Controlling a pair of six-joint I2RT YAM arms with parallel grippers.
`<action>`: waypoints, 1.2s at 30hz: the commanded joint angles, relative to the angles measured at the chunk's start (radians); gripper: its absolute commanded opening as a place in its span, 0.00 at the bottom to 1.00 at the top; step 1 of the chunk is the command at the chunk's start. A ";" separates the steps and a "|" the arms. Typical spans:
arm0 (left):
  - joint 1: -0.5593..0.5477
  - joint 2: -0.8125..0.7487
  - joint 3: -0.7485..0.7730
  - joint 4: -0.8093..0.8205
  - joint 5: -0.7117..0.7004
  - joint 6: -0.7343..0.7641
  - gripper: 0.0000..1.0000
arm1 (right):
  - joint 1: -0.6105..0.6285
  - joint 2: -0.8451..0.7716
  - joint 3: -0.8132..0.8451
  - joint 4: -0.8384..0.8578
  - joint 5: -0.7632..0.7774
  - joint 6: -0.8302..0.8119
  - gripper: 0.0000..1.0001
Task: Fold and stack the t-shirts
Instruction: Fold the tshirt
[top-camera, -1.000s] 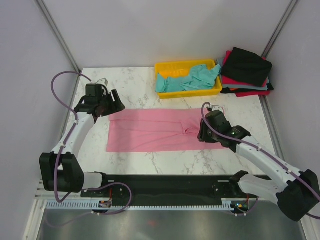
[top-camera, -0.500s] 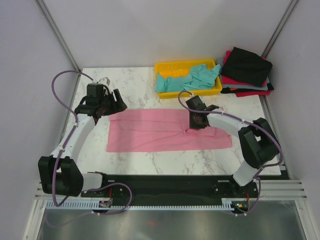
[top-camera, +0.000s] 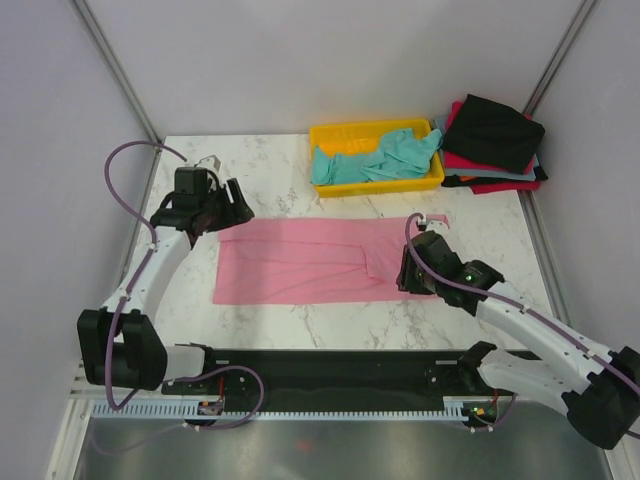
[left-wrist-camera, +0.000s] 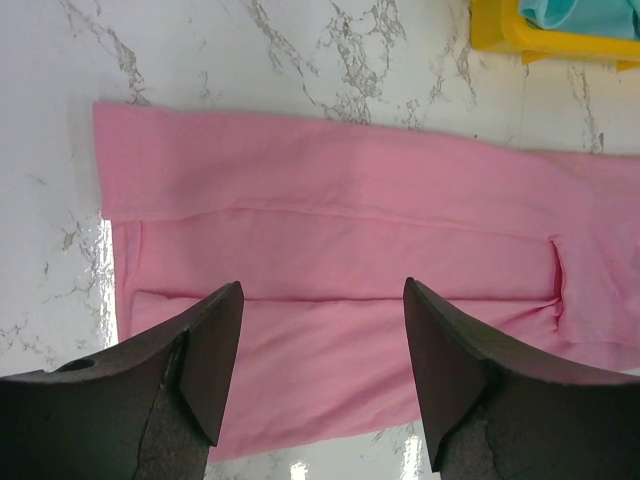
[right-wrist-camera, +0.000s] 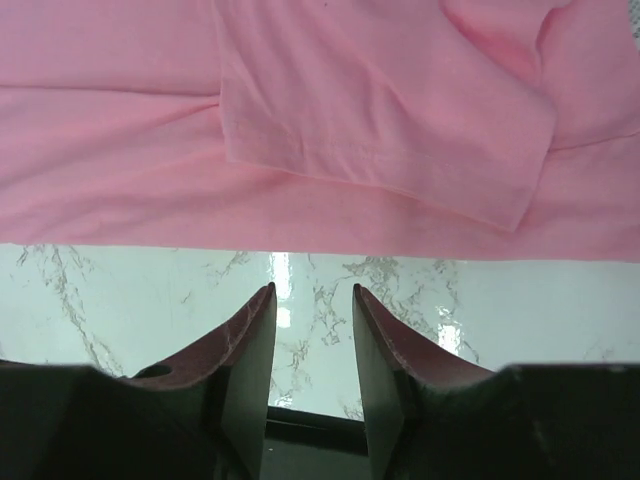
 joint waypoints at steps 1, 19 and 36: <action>-0.014 0.035 0.036 0.005 0.004 0.009 0.73 | -0.008 0.044 0.077 -0.040 0.088 -0.010 0.45; -0.170 0.617 0.227 -0.268 -0.127 -0.032 0.72 | -0.232 0.917 0.477 0.184 -0.126 -0.210 0.52; -0.592 0.115 -0.271 -0.203 0.066 -0.434 0.72 | -0.050 1.324 1.025 0.133 -0.367 -0.317 0.56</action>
